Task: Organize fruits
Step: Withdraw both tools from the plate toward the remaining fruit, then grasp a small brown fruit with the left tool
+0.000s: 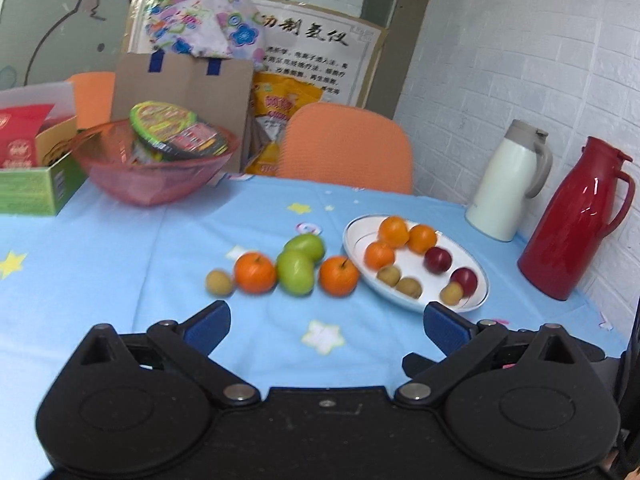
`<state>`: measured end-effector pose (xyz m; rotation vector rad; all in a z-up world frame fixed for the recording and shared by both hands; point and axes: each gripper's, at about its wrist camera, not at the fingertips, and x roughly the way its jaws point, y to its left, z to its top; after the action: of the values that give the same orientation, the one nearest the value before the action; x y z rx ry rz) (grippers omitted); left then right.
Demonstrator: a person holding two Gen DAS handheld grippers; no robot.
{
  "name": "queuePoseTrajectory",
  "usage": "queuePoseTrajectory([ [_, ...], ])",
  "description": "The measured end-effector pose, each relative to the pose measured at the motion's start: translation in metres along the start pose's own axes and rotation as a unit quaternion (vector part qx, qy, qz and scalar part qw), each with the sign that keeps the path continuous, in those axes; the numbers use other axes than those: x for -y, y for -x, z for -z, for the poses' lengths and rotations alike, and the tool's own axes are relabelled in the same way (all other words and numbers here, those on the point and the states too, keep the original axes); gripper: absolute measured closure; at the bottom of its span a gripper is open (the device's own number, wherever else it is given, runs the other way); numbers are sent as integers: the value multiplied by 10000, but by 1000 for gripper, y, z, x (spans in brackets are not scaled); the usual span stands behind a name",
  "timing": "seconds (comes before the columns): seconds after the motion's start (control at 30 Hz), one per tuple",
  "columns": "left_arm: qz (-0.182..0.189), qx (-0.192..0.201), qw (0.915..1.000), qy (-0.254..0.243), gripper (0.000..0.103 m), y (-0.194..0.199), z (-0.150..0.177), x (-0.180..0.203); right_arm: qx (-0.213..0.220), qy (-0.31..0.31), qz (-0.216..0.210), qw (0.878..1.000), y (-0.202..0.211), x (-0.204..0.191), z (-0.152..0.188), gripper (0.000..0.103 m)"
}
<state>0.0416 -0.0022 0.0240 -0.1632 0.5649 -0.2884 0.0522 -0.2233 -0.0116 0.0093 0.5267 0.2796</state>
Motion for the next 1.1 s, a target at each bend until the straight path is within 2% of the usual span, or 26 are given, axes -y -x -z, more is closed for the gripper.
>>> queuePoseTrajectory([
  [0.17,-168,-193,9992,295,0,9,23,-26,-151,17,-165,9997,1,-16,12,0],
  [0.3,-330,-212,9979,508,0,13,26,-46,-219,101,-260,9994,-4,-32,13,0],
  [0.43,-246,-112,9979,596,0,12,17,-63,-198,168,-343,9991,-7,-44,11,0],
  [0.57,-242,-142,9979,577,0,-5,2,-78,-279,172,-360,9988,-12,-52,14,0],
  [0.83,-57,-361,9931,1115,0,-56,-33,-103,-357,178,-348,9986,-18,-57,12,0],
  [0.9,-62,-456,9923,1154,23,-69,-36,-106,-358,169,-350,9986,-18,-56,12,0],
  [0.93,-67,-525,9918,1166,30,-76,-37,-107,-366,164,-345,9986,-19,-56,11,0],
  [1.1,-32,-692,9893,1281,28,-95,-37,-112,-383,111,-344,9986,-23,-54,10,0],
])
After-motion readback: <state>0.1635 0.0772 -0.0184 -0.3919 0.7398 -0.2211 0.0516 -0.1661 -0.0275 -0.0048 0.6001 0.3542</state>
